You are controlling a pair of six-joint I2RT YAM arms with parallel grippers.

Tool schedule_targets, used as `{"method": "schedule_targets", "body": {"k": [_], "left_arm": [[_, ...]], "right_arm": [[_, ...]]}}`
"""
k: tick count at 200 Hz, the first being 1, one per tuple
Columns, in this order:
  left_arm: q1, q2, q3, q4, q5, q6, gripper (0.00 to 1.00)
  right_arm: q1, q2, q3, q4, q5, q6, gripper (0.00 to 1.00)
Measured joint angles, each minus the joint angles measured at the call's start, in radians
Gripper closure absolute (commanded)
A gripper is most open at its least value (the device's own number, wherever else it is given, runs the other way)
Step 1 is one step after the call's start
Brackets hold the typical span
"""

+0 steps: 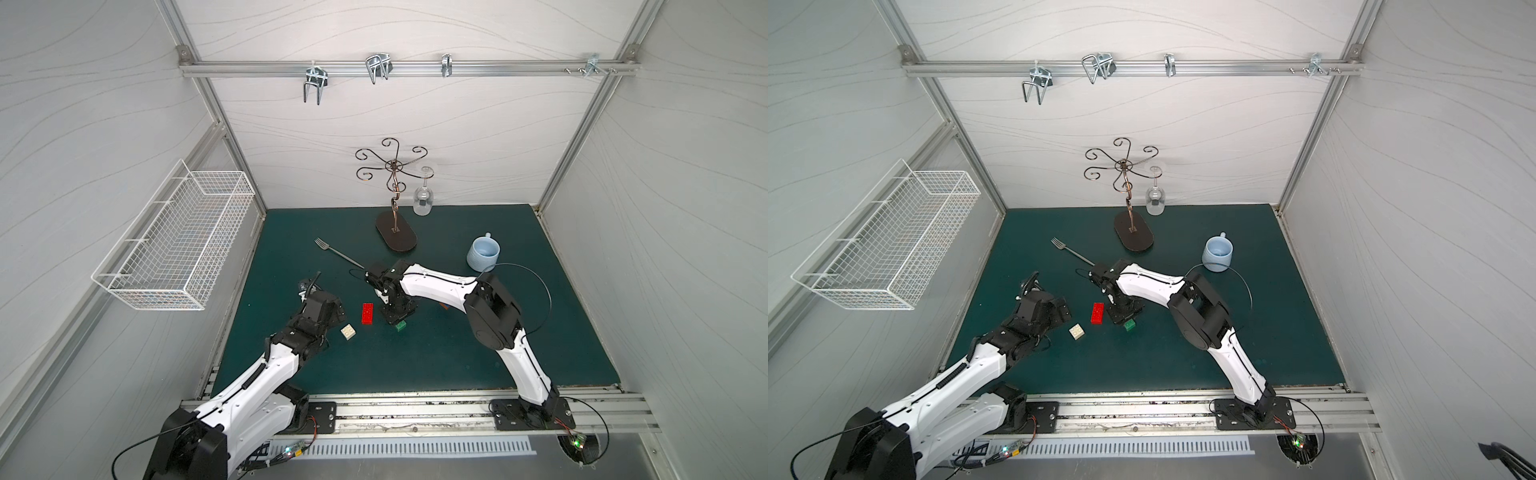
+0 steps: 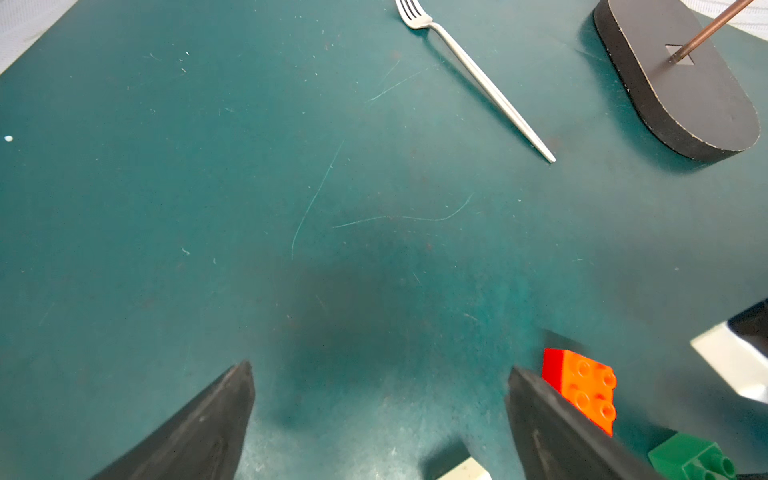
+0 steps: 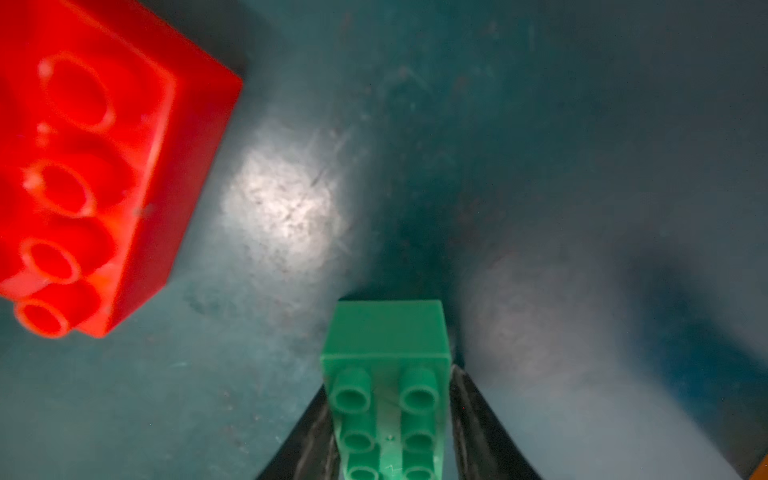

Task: Assemble a spoon with lego
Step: Pick up the lego brick from the center of the board.

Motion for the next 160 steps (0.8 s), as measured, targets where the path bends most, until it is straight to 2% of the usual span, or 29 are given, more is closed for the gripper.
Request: {"method": "schedule_targets", "body": {"k": [87,130,160], "left_arm": [[0.000,0.012,0.001,0.001,0.019,0.000,0.00],[0.000,0.016,0.001,0.000,0.022,0.000,0.00],[0.000,0.016,0.001,0.000,0.022,0.000,0.00]], "right_arm": [[0.002,-0.031,-0.035,0.018,0.003,-0.006,0.48],[0.002,-0.049,-0.035,0.029,0.004,-0.006,0.56],[0.002,-0.050,-0.035,0.032,0.005,-0.006,0.56]]}}
